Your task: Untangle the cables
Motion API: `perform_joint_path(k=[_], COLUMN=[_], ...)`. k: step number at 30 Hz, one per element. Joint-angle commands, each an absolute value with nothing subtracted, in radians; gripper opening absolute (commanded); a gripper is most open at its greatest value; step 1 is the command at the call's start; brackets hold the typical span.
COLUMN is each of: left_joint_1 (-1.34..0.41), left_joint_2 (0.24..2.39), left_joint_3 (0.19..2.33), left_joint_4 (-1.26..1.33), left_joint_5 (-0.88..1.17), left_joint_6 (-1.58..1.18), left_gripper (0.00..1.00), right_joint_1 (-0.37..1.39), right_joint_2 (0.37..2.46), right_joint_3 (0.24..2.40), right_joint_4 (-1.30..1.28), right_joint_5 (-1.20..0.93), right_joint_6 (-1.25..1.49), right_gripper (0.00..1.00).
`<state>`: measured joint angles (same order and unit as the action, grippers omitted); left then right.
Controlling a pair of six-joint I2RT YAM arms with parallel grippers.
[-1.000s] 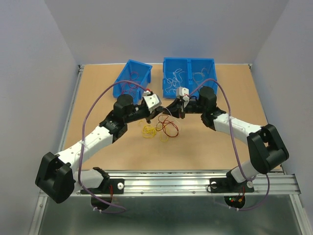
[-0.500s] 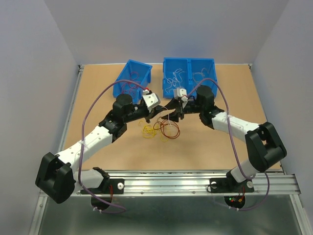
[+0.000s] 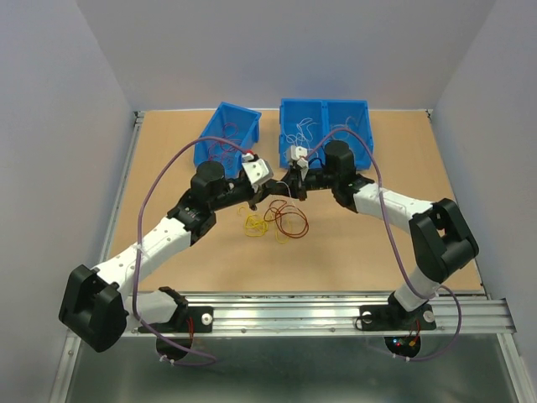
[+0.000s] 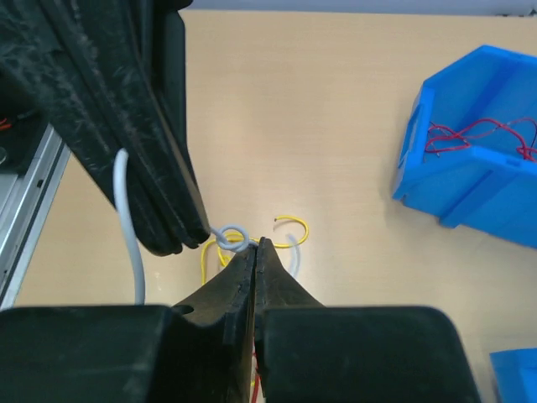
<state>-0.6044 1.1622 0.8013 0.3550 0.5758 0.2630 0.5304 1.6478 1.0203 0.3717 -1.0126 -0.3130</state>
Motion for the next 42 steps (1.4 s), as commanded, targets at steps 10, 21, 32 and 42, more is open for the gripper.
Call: perform_joint_path(k=[10,21,32,42], left_joint_1=[-0.502,-0.453,-0.433,-0.433], left_joint_2=[1.003,1.017,1.077,1.241], left_joint_3=[0.694,0.678,0.681,0.73], left_joint_4=[0.619,0.663,0.68,0.663], left_joint_5=[0.494,0.411,0.42,0.482], left_joint_6=[0.204,0.164,0.192,0.258], left_gripper=[0.63,0.9,0.91,0.92], right_joint_1=[0.538,0.499,0.371,0.342], right_joint_2=[1.527,1.479,1.591,1.68], right_joint_3=[1.013,1.002,1.225,1.393], right_joint_4=[0.702,0.719,0.719,0.699], right_joint_5=[-0.766,-0.328,-0.367,-0.361], right_joint_6=[0.035,0.176,0.34,0.354], right_gripper=[0.01,0.01,0.0,0.01])
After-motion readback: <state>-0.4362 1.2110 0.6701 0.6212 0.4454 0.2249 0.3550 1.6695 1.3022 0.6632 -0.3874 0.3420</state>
